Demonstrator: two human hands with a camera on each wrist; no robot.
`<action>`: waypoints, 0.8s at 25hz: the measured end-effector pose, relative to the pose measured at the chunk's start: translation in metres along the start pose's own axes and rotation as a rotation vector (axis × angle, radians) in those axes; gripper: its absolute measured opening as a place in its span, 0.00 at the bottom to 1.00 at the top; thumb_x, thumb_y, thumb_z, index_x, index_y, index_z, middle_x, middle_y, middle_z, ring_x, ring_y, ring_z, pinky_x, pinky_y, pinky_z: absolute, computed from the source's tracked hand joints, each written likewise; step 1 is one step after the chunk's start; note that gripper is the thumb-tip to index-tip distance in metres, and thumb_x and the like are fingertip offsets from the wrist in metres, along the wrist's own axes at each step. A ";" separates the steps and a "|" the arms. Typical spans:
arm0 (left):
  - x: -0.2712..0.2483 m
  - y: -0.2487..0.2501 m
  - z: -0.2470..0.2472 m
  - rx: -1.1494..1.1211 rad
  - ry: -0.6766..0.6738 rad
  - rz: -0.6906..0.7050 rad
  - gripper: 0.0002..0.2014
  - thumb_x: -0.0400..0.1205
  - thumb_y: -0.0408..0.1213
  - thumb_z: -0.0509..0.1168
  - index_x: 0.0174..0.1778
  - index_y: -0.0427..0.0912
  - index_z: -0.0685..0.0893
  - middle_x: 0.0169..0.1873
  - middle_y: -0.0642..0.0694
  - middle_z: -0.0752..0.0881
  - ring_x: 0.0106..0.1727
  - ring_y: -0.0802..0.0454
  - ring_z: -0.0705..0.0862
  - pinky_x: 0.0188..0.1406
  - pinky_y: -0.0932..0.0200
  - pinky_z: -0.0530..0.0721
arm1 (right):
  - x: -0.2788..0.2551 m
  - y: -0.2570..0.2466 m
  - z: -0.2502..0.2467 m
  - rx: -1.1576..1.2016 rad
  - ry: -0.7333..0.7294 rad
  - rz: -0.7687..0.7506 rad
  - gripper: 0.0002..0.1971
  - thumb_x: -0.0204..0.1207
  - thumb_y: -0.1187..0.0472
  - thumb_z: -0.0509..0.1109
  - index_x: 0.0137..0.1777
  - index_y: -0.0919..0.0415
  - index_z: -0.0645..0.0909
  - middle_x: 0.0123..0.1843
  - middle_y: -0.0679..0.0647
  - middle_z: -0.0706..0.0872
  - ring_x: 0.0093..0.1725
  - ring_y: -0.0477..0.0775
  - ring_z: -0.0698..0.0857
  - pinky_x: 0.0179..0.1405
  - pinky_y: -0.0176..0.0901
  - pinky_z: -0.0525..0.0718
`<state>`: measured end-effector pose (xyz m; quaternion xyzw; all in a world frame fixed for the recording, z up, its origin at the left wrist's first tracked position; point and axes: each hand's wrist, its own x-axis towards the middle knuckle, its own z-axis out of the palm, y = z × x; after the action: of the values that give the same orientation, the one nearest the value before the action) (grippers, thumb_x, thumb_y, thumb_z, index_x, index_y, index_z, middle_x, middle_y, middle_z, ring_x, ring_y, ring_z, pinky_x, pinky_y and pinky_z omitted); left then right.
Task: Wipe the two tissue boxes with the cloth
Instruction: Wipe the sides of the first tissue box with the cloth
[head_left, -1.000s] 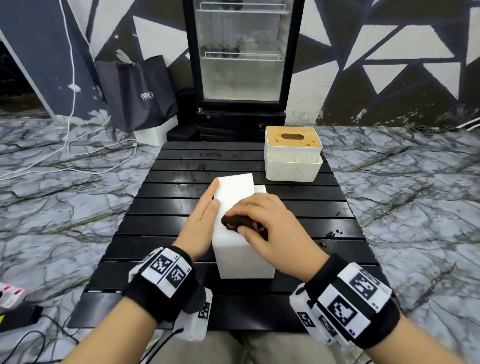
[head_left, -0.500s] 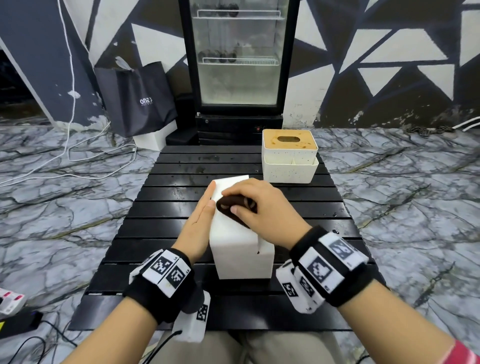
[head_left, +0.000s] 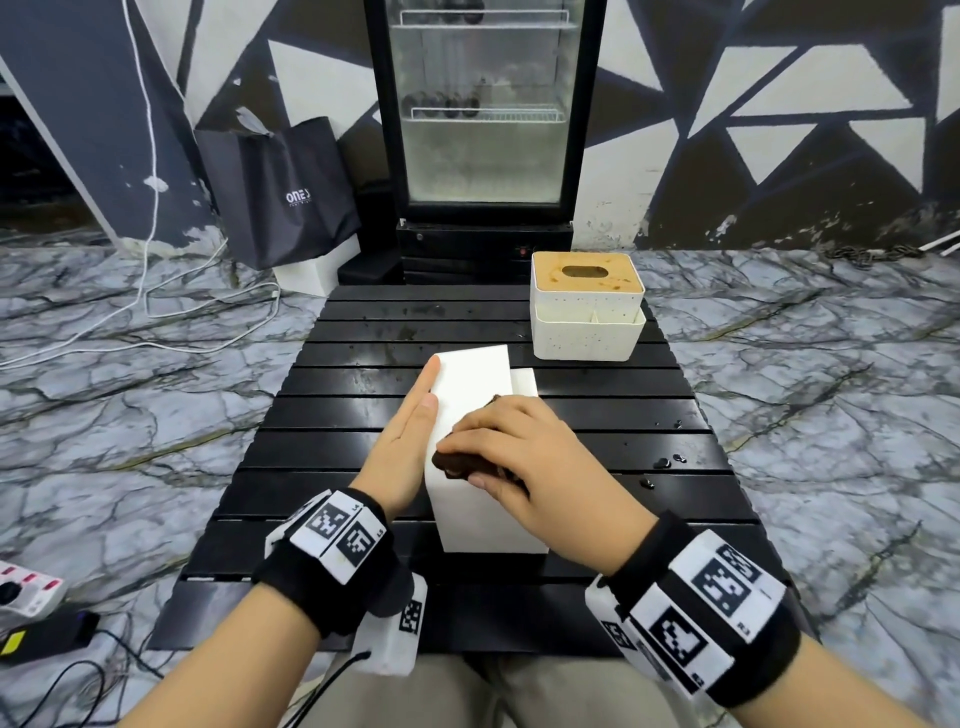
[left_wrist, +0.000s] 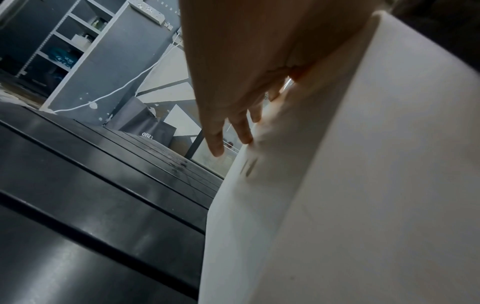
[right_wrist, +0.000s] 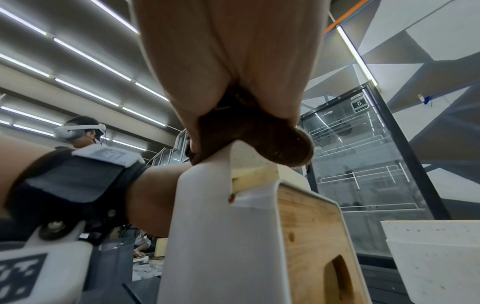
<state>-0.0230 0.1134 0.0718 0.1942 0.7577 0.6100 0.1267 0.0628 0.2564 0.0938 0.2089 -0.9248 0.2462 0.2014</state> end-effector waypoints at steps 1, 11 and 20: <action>0.000 0.001 0.000 0.013 -0.004 -0.004 0.21 0.89 0.42 0.45 0.80 0.55 0.60 0.74 0.68 0.61 0.72 0.77 0.59 0.58 0.92 0.57 | -0.003 0.000 0.000 -0.011 0.007 -0.010 0.14 0.75 0.55 0.60 0.59 0.51 0.79 0.57 0.46 0.83 0.57 0.55 0.77 0.58 0.49 0.77; 0.002 0.015 -0.006 0.077 0.017 -0.053 0.24 0.88 0.45 0.51 0.81 0.58 0.57 0.78 0.62 0.61 0.79 0.61 0.62 0.81 0.55 0.58 | -0.029 0.030 -0.034 0.207 0.134 0.286 0.17 0.73 0.64 0.70 0.61 0.47 0.80 0.58 0.41 0.81 0.62 0.46 0.75 0.64 0.32 0.70; -0.001 0.038 0.027 0.607 -0.020 0.005 0.54 0.70 0.60 0.70 0.83 0.49 0.42 0.83 0.50 0.49 0.82 0.53 0.52 0.76 0.56 0.59 | -0.002 0.049 -0.021 0.249 0.199 0.537 0.16 0.71 0.66 0.72 0.57 0.54 0.78 0.56 0.47 0.79 0.56 0.47 0.77 0.52 0.26 0.69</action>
<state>-0.0056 0.1437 0.1031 0.2313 0.9036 0.3539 0.0688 0.0464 0.3075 0.0909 -0.0450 -0.8854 0.4212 0.1915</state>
